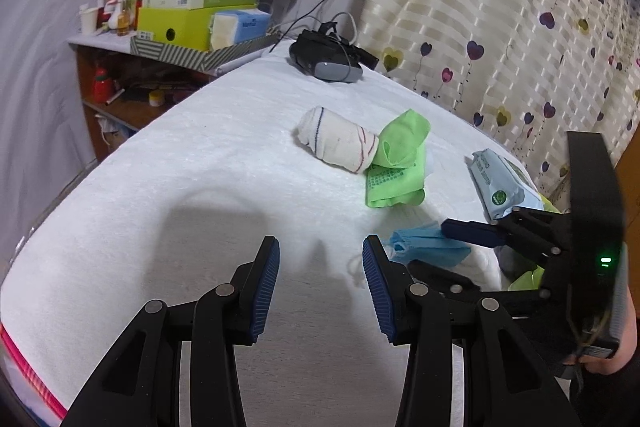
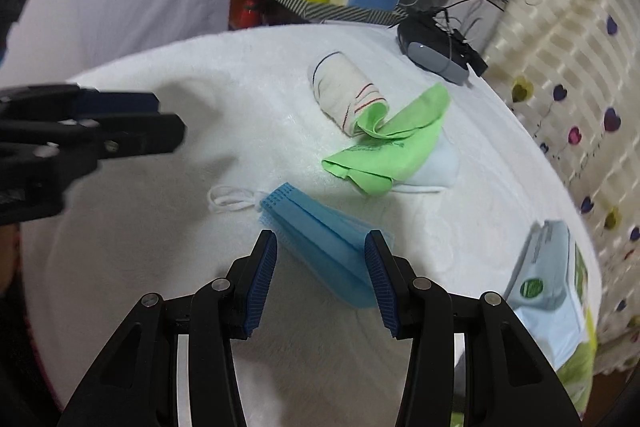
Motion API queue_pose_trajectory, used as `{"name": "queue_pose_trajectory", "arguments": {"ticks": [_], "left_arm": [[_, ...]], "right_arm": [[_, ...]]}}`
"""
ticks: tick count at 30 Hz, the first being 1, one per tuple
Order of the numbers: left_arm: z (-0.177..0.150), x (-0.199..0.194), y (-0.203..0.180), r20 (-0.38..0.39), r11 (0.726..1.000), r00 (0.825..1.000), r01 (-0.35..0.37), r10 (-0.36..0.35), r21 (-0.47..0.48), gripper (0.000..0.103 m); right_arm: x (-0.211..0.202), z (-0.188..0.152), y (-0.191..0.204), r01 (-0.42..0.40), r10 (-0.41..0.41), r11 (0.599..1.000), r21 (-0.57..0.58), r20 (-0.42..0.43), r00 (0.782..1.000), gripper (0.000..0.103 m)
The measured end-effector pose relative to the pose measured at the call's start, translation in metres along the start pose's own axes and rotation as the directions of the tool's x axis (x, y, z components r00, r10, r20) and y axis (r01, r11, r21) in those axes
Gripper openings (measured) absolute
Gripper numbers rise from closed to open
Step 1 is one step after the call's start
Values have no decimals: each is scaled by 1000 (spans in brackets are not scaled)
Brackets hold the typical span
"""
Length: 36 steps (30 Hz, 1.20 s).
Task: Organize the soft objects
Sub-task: 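Grasp the blue face mask with the right tool and lift it, then grasp the green cloth with the left tool while the right tool holds the mask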
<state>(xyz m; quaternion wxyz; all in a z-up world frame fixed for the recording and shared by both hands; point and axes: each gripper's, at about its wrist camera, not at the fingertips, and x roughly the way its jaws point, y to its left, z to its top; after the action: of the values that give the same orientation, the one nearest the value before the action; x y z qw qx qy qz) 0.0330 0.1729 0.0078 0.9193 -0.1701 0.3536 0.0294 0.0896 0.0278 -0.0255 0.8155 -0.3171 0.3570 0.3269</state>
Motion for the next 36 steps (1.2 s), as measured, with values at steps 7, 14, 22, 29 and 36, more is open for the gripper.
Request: {"name": "queue_pose_trajectory", "arguments": {"ticks": [7, 14, 22, 29, 36], "left_arm": [[2, 0, 0, -3, 1000, 1000, 8, -8, 4, 43], [8, 3, -21, 1, 999, 1000, 18, -19, 49, 43], [25, 22, -47, -26, 993, 998, 60, -58, 97, 43], [45, 43, -78, -34, 981, 994, 106, -101, 164, 43], [65, 71, -97, -32, 973, 993, 116, -112, 200, 47]], "right_arm": [[9, 3, -11, -12, 15, 997, 77, -36, 999, 27], [-27, -7, -36, -47, 32, 974, 223, 71, 997, 13], [-67, -23, -55, -105, 43, 936, 336, 185, 982, 13], [-87, -36, -79, -116, 18, 901, 417, 233, 972, 13], [-98, -42, -95, -119, -1, 886, 448, 258, 966, 13]]}}
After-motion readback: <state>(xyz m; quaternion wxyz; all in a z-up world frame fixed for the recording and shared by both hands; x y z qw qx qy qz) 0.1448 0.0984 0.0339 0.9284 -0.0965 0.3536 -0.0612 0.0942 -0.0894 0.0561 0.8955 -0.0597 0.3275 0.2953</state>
